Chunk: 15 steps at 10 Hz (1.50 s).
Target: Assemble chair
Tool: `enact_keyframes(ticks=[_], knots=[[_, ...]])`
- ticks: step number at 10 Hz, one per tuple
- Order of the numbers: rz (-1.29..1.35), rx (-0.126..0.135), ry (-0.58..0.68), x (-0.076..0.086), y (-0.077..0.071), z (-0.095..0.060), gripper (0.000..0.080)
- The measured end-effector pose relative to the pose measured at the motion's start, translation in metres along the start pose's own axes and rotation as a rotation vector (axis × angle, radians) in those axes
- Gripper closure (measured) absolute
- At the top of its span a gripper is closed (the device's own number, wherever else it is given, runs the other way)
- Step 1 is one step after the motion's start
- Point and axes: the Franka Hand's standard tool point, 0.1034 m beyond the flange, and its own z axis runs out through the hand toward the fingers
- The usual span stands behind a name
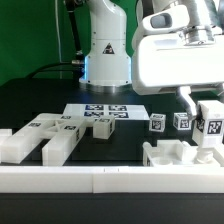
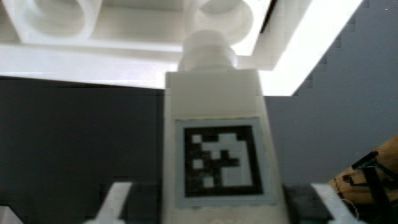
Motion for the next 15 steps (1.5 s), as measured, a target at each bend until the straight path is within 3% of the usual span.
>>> enact_keyframes(ticks=[6, 15], knots=[[-0.009, 0.007, 0.006, -0.005, -0.009, 0.003, 0.0508], [-0.02, 0.009, -0.012, -0.016, -0.011, 0.005, 0.0508]])
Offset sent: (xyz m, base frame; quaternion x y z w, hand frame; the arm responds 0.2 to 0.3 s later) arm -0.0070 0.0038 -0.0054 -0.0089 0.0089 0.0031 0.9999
